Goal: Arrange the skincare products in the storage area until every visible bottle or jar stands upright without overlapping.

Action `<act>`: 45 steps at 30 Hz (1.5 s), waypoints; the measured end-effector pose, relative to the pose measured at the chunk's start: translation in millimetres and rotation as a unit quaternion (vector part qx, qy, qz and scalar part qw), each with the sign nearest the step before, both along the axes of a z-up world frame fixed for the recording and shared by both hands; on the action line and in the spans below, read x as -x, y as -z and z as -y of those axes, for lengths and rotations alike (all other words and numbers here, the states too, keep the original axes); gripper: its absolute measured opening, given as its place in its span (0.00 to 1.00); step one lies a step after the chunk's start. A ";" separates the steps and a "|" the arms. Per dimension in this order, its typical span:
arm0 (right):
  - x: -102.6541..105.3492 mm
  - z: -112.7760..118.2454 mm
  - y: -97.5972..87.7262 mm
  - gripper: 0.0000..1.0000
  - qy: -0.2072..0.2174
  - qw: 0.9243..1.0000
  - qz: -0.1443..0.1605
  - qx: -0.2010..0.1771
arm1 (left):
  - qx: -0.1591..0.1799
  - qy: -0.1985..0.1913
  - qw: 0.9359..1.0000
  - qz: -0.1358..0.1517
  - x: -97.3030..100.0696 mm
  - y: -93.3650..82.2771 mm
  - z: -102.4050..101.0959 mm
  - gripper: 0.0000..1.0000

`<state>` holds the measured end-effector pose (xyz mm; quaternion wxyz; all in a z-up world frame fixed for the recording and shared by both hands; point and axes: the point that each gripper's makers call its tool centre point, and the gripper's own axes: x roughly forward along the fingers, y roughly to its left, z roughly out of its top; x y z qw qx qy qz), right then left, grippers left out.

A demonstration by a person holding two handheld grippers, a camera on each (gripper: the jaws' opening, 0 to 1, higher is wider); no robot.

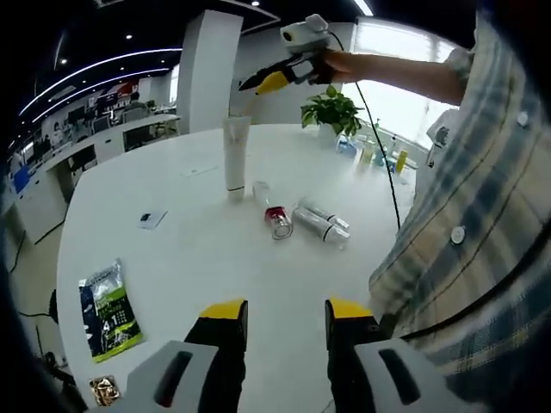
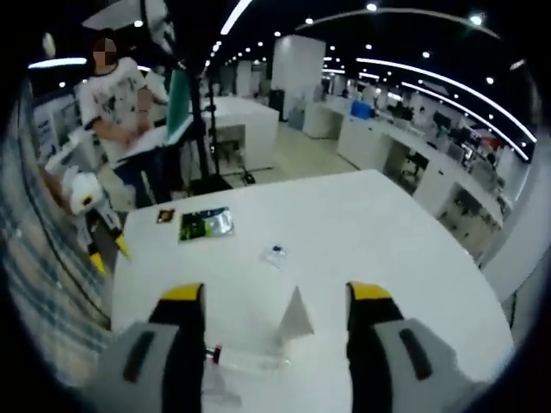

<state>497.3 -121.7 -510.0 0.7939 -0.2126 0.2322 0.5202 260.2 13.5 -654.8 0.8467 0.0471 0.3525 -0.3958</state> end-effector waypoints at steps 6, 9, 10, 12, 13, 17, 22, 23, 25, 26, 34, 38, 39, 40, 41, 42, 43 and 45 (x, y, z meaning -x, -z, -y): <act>25.0 6.0 -23.7 0.65 0.038 0.997 0.015 -0.063 | -0.002 0.017 1.000 -0.003 -9.4 0.1 11.0 0.42; 36.7 17.9 -21.6 0.64 0.071 0.995 0.024 -0.069 | 0.000 0.024 1.000 -0.005 -15.4 0.0 20.0 0.43; 38.3 24.6 -17.8 0.64 0.083 0.994 0.026 -0.059 | 0.001 0.026 1.000 -0.006 -16.8 -0.1 22.5 0.44; 45.2 35.5 -12.7 0.64 0.099 0.993 0.030 -0.056 | 0.004 0.032 0.999 -0.009 -19.8 0.4 29.5 0.45; 48.8 40.1 -10.7 0.64 0.104 0.993 0.029 -0.055 | 0.004 0.035 0.999 -0.011 -20.8 1.0 32.5 0.45; 67.9 59.2 -1.8 0.64 0.136 0.988 0.011 -0.070 | -0.002 0.051 0.999 -0.018 -27.7 4.6 45.9 0.48; 93.7 77.6 13.1 0.63 0.168 0.983 -0.005 -0.079 | 0.000 0.053 0.998 -0.030 -41.4 6.3 62.4 0.49; 97.4 80.7 15.3 0.63 0.175 0.981 -0.006 -0.078 | 0.003 0.052 0.998 -0.035 -46.3 7.0 67.9 0.50; 107.7 87.1 19.4 0.63 0.188 0.978 -0.012 -0.085 | 0.001 0.050 0.998 -0.040 -54.4 9.8 76.5 0.50; 111.5 90.1 20.9 0.63 0.195 0.977 -0.015 -0.089 | -0.002 0.048 0.998 -0.042 -58.0 11.5 79.6 0.50; 149.1 117.4 36.9 0.62 0.246 0.963 -0.036 -0.103 | -0.013 0.026 0.998 -0.062 -87.5 27.0 112.7 0.50; 164.7 124.4 41.5 0.61 0.267 0.956 -0.045 -0.117 | -0.019 0.017 0.997 -0.071 -97.0 35.5 125.5 0.50; 169.0 125.0 42.2 0.61 0.271 0.954 -0.047 -0.122 | -0.021 0.013 0.997 -0.073 -99.5 38.0 128.0 0.50; 170.4 125.2 42.6 0.61 0.272 0.953 -0.047 -0.122 | -0.022 0.012 0.997 -0.074 -100.4 39.0 128.9 0.50; 176.4 126.8 45.1 0.61 0.278 0.951 -0.049 -0.125 | -0.025 0.006 0.996 -0.080 -105.0 45.1 132.0 0.50; 177.9 127.2 45.8 0.61 0.280 0.950 -0.050 -0.126 | -0.026 0.004 0.996 -0.082 -105.8 46.3 132.7 0.50; 182.6 127.8 47.9 0.61 0.285 0.948 -0.055 -0.130 | -0.027 -0.001 0.996 -0.087 -108.3 50.0 134.7 0.50; 188.8 128.7 50.4 0.60 0.288 0.947 -0.058 -0.132 | -0.036 -0.007 0.995 -0.088 -112.3 56.3 136.1 0.50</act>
